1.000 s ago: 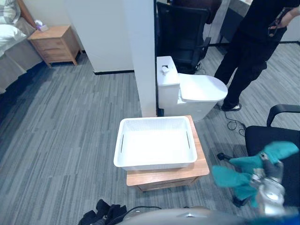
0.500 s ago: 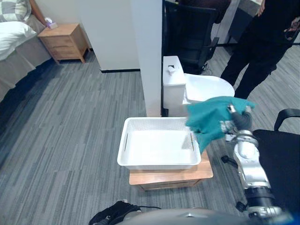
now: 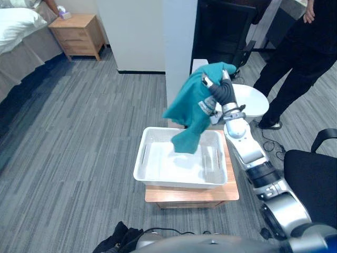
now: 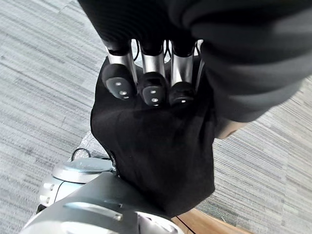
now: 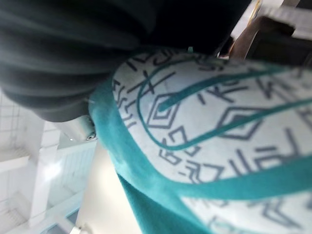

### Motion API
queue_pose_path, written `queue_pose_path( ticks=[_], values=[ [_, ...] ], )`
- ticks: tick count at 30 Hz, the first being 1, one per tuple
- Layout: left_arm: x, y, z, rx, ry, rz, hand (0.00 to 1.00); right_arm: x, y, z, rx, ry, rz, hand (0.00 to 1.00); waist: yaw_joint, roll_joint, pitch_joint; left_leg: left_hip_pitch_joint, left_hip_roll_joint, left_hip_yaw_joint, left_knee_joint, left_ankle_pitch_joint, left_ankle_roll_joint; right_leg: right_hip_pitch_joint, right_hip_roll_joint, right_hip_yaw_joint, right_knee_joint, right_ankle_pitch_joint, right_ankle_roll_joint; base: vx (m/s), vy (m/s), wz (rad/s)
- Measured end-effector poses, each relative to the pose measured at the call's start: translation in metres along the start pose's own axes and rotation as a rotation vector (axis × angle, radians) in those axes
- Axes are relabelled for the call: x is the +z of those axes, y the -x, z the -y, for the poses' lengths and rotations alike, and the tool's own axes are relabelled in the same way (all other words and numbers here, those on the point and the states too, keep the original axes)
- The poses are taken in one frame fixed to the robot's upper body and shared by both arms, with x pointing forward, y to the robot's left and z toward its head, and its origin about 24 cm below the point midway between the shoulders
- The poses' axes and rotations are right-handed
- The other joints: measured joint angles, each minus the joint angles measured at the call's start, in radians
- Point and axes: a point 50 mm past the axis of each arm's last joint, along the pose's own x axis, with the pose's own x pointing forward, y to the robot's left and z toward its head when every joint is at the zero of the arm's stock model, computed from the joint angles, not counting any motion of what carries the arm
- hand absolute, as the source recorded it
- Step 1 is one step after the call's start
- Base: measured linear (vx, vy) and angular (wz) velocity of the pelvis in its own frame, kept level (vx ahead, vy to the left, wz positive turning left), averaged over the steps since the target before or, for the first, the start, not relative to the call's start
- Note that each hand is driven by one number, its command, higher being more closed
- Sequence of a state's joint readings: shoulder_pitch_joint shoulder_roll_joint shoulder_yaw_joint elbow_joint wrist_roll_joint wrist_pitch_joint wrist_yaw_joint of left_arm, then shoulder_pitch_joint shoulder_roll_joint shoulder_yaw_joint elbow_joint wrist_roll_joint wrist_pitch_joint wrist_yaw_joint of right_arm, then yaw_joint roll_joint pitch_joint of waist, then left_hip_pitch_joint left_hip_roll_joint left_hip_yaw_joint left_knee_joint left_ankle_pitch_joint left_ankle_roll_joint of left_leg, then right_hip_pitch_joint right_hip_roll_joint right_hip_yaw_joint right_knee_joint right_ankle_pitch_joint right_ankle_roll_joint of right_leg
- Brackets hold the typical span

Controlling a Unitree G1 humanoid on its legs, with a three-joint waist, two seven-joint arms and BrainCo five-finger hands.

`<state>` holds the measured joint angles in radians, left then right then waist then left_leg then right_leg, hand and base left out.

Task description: Tidy the bed and pick cloth on bed and put in laundry

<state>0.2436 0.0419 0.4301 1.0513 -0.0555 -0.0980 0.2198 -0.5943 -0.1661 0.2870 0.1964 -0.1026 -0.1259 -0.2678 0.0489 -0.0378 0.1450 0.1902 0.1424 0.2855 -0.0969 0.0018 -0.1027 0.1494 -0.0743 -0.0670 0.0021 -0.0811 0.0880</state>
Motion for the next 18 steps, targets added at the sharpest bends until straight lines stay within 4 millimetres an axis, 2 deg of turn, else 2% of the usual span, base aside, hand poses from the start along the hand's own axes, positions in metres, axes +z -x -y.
queue_pose_path(
  ticks=[4, 9, 14, 18],
  values=[
    [0.000, 0.000, 0.001, 0.004, 0.004, 0.000, 1.00, 0.000, -0.004, -0.017, 0.056, -0.007, -0.008, 1.00, 0.006, -0.003, 0.003, -0.003, -0.001, -0.007, 0.000, 0.000, 0.000, 0.001, -0.001, -0.002, -0.001, 0.000, 0.000, 0.01, 0.002, 0.05],
    [0.004, -0.001, 0.003, 0.000, 0.006, 0.008, 1.00, -0.009, 0.000, -0.036, 0.109, -0.028, -0.060, 1.00, 0.011, -0.002, 0.005, -0.016, -0.001, -0.021, 0.000, 0.002, 0.000, -0.003, -0.001, -0.005, -0.002, 0.000, 0.000, -0.01, -0.001, 0.05],
    [0.007, -0.001, 0.005, -0.004, 0.007, 0.017, 1.00, -0.012, 0.005, -0.053, 0.175, -0.033, -0.083, 1.00, 0.018, 0.008, 0.041, -0.017, -0.002, -0.022, 0.000, 0.005, 0.000, -0.005, -0.001, -0.006, -0.001, 0.000, 0.000, 0.00, 0.000, 0.01],
    [0.012, -0.001, 0.011, -0.029, -0.019, 0.040, 1.00, -0.031, 0.019, -0.074, 0.250, 0.020, -0.162, 1.00, 0.018, 0.014, 0.071, -0.034, -0.005, -0.021, 0.000, 0.010, 0.003, -0.026, -0.006, -0.007, 0.007, 0.000, 0.000, 0.00, 0.000, 0.00]
  ],
)
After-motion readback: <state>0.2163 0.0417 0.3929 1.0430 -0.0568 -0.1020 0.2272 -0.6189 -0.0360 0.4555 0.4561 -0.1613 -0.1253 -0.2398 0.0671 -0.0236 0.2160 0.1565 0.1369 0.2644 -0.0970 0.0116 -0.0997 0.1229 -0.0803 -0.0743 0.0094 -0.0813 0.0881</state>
